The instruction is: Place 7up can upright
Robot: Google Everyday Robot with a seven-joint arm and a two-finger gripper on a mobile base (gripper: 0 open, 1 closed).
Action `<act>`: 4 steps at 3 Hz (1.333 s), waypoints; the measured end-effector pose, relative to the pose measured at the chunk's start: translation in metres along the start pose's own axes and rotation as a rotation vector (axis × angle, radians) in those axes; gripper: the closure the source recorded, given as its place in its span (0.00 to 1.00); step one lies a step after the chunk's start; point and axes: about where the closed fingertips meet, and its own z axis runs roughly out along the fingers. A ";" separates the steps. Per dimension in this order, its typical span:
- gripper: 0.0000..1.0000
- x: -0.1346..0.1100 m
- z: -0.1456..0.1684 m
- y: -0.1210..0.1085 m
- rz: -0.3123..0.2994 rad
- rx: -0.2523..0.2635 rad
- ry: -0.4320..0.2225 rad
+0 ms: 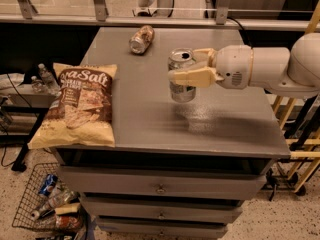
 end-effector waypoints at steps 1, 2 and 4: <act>1.00 0.009 0.005 0.002 -0.025 0.025 -0.016; 1.00 0.029 0.011 0.007 -0.058 0.032 -0.042; 0.81 0.028 0.013 0.008 -0.060 0.027 -0.042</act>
Offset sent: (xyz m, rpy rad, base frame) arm -0.0019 0.0022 -0.0311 0.0352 -0.0927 -0.0465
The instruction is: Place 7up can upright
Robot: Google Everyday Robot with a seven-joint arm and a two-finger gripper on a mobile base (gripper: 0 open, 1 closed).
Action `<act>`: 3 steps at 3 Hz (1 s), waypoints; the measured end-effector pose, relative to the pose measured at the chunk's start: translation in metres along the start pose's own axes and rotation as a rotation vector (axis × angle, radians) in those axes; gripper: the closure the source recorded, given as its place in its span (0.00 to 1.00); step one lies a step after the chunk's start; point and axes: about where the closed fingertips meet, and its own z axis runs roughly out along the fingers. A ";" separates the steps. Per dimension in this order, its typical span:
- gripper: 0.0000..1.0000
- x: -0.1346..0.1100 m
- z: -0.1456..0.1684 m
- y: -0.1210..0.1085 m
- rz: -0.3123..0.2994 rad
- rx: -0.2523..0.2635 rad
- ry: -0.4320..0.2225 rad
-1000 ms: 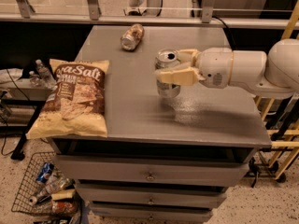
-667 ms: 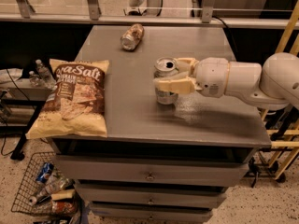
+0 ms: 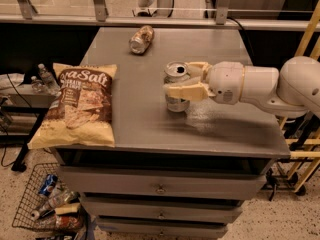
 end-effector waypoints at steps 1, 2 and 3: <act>0.58 -0.001 0.002 0.001 -0.001 -0.004 0.000; 0.36 -0.001 0.004 0.002 -0.002 -0.009 -0.001; 0.12 -0.002 0.007 0.004 -0.003 -0.013 -0.001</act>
Offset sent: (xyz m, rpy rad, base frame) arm -0.0004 0.0021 0.0003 -0.0002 -0.0004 0.0038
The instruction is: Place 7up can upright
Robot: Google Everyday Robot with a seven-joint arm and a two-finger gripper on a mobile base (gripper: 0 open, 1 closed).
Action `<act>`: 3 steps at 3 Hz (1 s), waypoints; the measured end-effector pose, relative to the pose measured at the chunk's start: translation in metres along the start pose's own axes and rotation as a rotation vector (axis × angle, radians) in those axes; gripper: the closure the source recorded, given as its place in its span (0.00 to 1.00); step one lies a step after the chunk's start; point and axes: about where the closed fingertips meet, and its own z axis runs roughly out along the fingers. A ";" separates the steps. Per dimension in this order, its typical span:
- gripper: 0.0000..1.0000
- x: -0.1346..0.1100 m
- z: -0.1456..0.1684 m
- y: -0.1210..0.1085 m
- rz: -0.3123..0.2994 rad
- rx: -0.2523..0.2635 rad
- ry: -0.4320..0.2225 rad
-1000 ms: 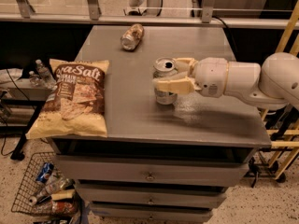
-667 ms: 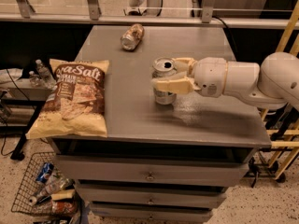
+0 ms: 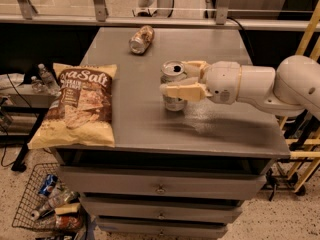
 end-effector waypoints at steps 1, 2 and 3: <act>0.00 -0.001 0.002 0.001 -0.001 -0.004 0.000; 0.00 -0.001 0.002 0.001 -0.001 -0.004 0.000; 0.00 -0.007 0.005 0.002 -0.014 -0.029 0.010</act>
Offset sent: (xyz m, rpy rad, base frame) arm -0.0005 0.0022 0.0004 -0.0002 -0.0004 0.0040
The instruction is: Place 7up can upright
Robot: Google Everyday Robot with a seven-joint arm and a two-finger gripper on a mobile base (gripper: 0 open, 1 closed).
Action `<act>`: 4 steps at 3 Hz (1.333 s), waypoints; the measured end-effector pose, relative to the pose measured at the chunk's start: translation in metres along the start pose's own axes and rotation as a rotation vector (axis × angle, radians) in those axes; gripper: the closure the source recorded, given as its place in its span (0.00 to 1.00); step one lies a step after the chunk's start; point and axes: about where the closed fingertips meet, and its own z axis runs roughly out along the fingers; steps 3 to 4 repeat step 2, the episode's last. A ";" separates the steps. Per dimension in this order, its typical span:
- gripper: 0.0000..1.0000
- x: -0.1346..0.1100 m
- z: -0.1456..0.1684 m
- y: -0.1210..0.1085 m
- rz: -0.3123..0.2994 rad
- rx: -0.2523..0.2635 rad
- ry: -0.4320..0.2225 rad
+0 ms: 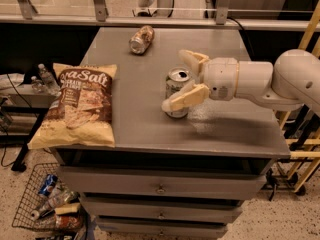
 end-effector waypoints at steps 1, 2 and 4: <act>0.00 -0.011 -0.022 -0.009 -0.021 -0.009 0.079; 0.00 -0.014 -0.059 -0.018 -0.025 0.012 0.140; 0.00 -0.014 -0.059 -0.018 -0.025 0.012 0.140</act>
Offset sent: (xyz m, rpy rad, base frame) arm -0.0023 -0.1112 0.0329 -0.2078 0.0249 -0.0690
